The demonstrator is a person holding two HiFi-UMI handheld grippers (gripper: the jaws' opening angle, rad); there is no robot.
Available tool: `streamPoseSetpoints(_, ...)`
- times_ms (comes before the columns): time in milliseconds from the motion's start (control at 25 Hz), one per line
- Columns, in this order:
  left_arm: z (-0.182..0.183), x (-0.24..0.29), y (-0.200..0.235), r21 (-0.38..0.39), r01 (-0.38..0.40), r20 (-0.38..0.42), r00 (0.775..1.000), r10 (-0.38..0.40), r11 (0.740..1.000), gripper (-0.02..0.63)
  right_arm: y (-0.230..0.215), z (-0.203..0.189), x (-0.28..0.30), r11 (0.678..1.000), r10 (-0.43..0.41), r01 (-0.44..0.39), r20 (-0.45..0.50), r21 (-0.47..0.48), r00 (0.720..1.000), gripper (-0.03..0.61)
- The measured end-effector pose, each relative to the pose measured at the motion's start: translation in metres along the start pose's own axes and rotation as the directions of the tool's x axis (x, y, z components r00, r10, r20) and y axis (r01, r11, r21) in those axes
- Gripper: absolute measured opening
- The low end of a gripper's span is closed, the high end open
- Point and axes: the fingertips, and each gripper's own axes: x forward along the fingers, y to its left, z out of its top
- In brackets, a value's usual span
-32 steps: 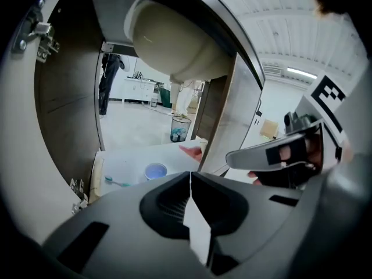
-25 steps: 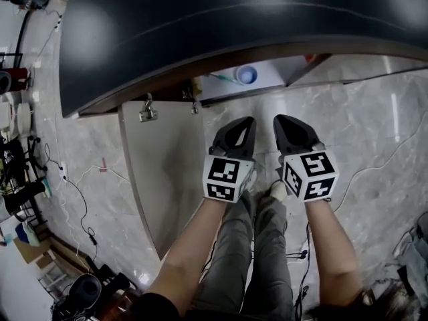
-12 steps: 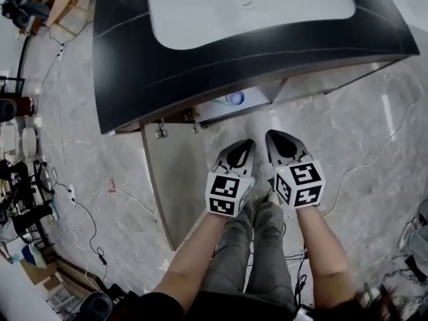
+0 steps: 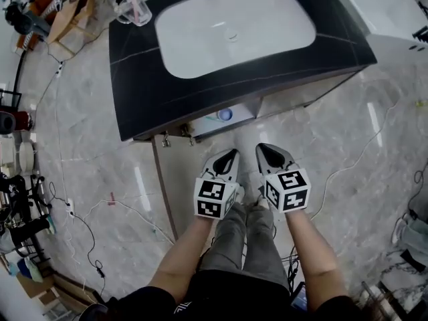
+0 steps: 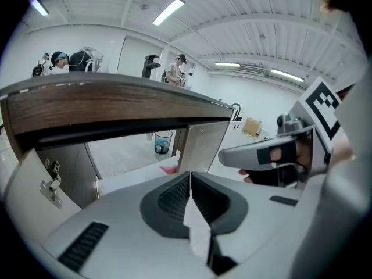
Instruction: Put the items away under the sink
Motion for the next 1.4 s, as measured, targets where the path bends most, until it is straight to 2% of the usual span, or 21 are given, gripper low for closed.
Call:
streamPoseSetpoints(240, 0.035, -0.029, -0.005, 0.02, -0.008, 0.013, 1.0, 0.008, 1.0, 0.015, 0.016, 0.028, -0.028, 1.0, 0.001, -0.001, 0.006, -0.022, 1.0, 0.035)
streamPoseSetpoints(600, 0.052, -0.069, -0.027, 0.033, 0.003, 0.026, 1.0, -0.004, 0.999, 0.015, 0.044, 0.059, -0.06, 0.999, 0.037, -0.036, 0.031, -0.023, 0.999, 0.035)
streamPoseSetpoints(960, 0.062, -0.099, -0.034, 0.028, 0.005, 0.044, 0.999, -0.006, 1.0, 0.015, 0.079, 0.06, -0.079, 0.992, 0.087, -0.087, -0.003, -0.088, 0.996, 0.035)
streamPoseSetpoints(1400, 0.059, -0.115, -0.033, -0.005, -0.005, 0.062, 0.998, 0.006, 1.0, 0.015, 0.099, 0.055, -0.085, 0.99, 0.113, -0.113, -0.009, -0.081, 0.994, 0.034)
